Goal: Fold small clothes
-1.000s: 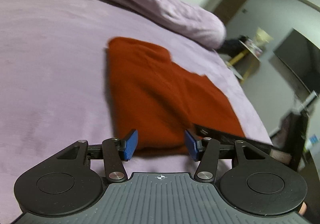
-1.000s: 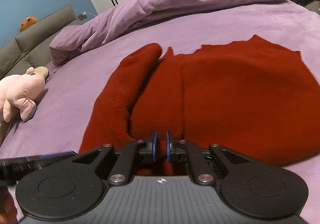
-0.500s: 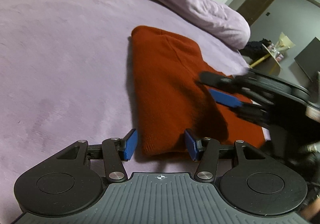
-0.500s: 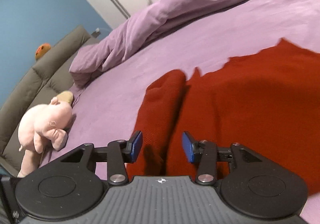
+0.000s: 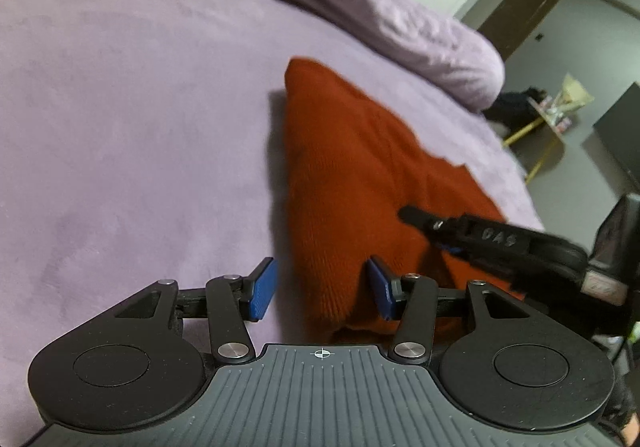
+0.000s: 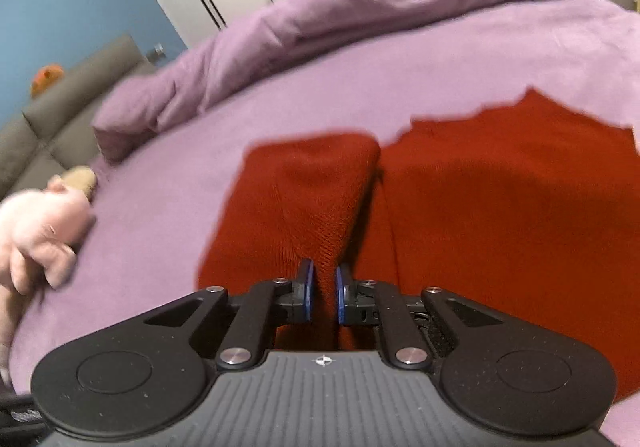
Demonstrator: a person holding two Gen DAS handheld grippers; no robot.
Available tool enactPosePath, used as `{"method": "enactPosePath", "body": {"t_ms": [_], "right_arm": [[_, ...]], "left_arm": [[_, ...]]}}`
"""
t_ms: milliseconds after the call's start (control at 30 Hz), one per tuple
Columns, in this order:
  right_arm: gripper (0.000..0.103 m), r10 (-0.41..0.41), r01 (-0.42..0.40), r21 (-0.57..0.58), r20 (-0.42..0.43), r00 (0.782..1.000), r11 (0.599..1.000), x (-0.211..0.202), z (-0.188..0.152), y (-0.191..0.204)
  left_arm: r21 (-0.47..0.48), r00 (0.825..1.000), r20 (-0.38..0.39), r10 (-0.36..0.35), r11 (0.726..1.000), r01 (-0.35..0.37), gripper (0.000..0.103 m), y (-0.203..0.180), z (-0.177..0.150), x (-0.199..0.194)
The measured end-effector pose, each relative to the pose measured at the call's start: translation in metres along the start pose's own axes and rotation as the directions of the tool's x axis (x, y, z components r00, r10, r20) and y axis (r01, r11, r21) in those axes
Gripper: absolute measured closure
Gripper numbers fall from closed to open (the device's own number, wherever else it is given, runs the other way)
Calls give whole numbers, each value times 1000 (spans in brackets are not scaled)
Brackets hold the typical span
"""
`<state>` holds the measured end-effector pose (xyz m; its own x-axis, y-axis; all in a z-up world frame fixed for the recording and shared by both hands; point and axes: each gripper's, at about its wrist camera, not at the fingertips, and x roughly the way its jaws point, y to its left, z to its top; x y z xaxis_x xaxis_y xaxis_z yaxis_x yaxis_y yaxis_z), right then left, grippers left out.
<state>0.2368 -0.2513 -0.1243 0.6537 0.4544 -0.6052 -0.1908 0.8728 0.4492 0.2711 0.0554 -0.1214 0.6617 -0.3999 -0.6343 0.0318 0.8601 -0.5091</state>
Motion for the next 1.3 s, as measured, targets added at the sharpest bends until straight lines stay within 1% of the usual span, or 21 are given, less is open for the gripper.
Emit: {"method": "enactPosePath", "body": {"t_ms": [100, 133, 167, 200, 233, 267, 300, 333, 400, 467, 533, 600, 633, 667, 733, 767, 833, 900, 1000, 1167, 1300], "right_arm": [[87, 35, -35, -29, -5, 999, 999, 0, 4, -3], [75, 52, -52, -32, 8, 999, 998, -7, 6, -8], [66, 62, -61, -29, 34, 997, 998, -13, 8, -12], [48, 54, -53, -21, 65, 996, 998, -18, 8, -16], [36, 40, -39, -5, 88, 995, 999, -22, 8, -22], [35, 41, -44, 31, 88, 995, 999, -22, 10, -31], [35, 69, -75, 92, 68, 995, 993, -19, 11, -42], [35, 113, -118, 182, 37, 993, 976, -13, 12, -55], [35, 204, -198, 330, 17, 979, 923, -2, 12, -75], [35, 270, -264, 405, 43, 962, 876, 7, 12, -83], [35, 320, -304, 450, 42, 946, 840, 19, 14, -83], [35, 379, -344, 487, 29, 925, 803, 32, 17, -78], [37, 393, -351, 488, 17, 919, 799, 37, 18, -73], [42, 383, -341, 468, 6, 924, 815, 40, 20, -65], [80, 326, -295, 387, -14, 945, 873, 39, 25, -48], [82, 289, -264, 334, -27, 957, 905, 38, 28, -39], [91, 203, -193, 217, -28, 979, 957, 29, 37, -23], [92, 128, -127, 81, -4, 992, 989, 15, 42, -5], [93, 65, -62, -59, 43, 997, 996, -1, 50, 14], [93, -16, 37, -191, 111, 994, 981, -29, 58, 26], [93, -103, 147, -261, 177, 979, 954, -46, 57, 13]], "left_arm": [[-13, 1000, -8, -2, 1000, 2, 47, 3, -1, 4], [-15, 1000, -8, -3, 1000, 3, 47, 5, -1, 3], [-13, 1000, -7, -4, 1000, 4, 47, 7, -2, 3], [-11, 1000, -7, -1, 1000, 1, 47, 7, -2, 3], [-11, 1000, -8, 0, 1000, 0, 47, 8, -2, 3], [-13, 1000, -9, -3, 1000, 3, 47, 8, -3, 4], [-15, 1000, -11, -6, 1000, 6, 47, 7, -3, 5], [-14, 1000, -14, -6, 1000, 6, 47, 6, -3, 6], [-5, 1000, -15, -4, 1000, 4, 47, 3, -1, 9], [3, 1000, -16, -2, 1000, 3, 47, 3, -2, 9], [6, 1000, -18, -3, 1000, 3, 47, 3, -2, 9], [9, 1000, -19, 1, 1000, -1, 47, 3, -3, 7], [13, 1000, -15, 9, 1000, -8, 47, 3, -3, 5], [23, 1000, -5, 18, 1000, -18, 48, 0, -5, 1], [58, 999, 13, 31, 998, -32, 49, -5, -9, -8], [76, 999, 16, 30, 997, -31, 49, -8, -12, -12], [126, 1000, 11, 23, 992, -24, 49, -15, -20, -19], [179, 999, 3, 39, 983, -39, 49, -24, -27, -18], [223, 996, -17, 91, 971, -85, 51, -36, -31, -6], [189, 993, -11, 115, 976, -111, 57, -44, -24, 7], [148, 995, -12, 103, 984, -100, 58, -46, -22, 9]]}}
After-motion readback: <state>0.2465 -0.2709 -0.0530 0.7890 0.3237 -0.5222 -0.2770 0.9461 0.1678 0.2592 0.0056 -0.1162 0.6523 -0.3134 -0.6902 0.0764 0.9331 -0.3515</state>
